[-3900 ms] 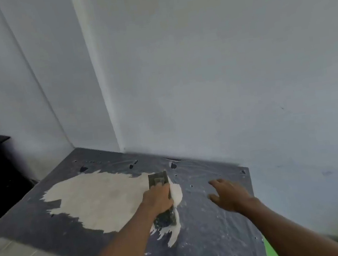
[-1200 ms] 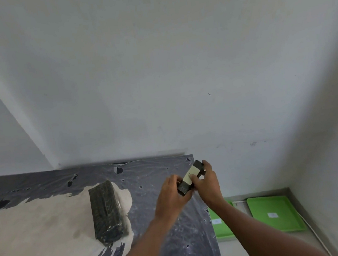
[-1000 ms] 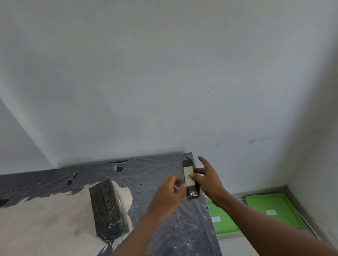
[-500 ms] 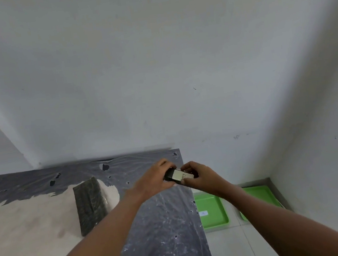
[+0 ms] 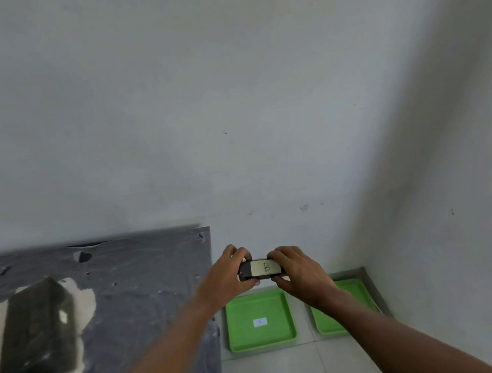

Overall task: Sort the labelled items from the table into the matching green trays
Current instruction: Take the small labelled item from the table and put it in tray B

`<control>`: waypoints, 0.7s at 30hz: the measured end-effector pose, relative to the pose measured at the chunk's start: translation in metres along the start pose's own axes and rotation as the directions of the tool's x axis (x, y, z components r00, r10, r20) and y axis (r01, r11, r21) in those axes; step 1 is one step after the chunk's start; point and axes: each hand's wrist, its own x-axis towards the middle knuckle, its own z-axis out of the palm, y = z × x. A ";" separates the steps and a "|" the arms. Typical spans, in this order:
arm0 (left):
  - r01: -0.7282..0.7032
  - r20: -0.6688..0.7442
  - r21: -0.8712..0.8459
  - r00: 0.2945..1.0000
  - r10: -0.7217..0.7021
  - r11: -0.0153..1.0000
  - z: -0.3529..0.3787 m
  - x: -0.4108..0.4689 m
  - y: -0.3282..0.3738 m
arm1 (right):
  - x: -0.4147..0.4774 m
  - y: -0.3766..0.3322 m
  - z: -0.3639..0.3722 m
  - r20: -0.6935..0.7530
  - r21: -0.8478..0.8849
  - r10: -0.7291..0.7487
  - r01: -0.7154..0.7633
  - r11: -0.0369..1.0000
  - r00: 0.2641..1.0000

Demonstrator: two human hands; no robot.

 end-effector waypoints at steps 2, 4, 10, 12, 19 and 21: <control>0.034 -0.013 -0.010 0.999 -0.034 0.999 0.033 0.020 0.025 | -0.012 0.048 -0.010 0.008 -0.009 -0.011 0.011 1.000 1.000; 0.055 -0.015 -0.011 0.998 -0.056 0.998 0.067 0.041 0.051 | -0.026 0.094 -0.021 0.037 0.000 -0.008 0.008 1.000 0.999; 0.144 -0.001 0.065 0.990 -0.144 0.988 0.158 0.082 0.136 | -0.085 0.217 -0.051 0.103 0.016 0.013 -0.015 1.000 0.995; 0.170 0.003 0.057 0.985 -0.171 0.984 0.182 0.089 0.154 | -0.102 0.250 -0.057 0.130 -0.005 0.028 -0.027 1.000 0.991; 0.239 0.056 0.054 0.969 -0.242 0.969 0.246 0.103 0.170 | -0.133 0.326 -0.046 0.164 0.003 0.086 -0.088 0.996 0.983; 0.253 0.067 0.069 0.964 -0.257 0.965 0.266 0.108 0.167 | -0.139 0.341 -0.032 0.161 0.007 0.115 -0.118 0.993 0.980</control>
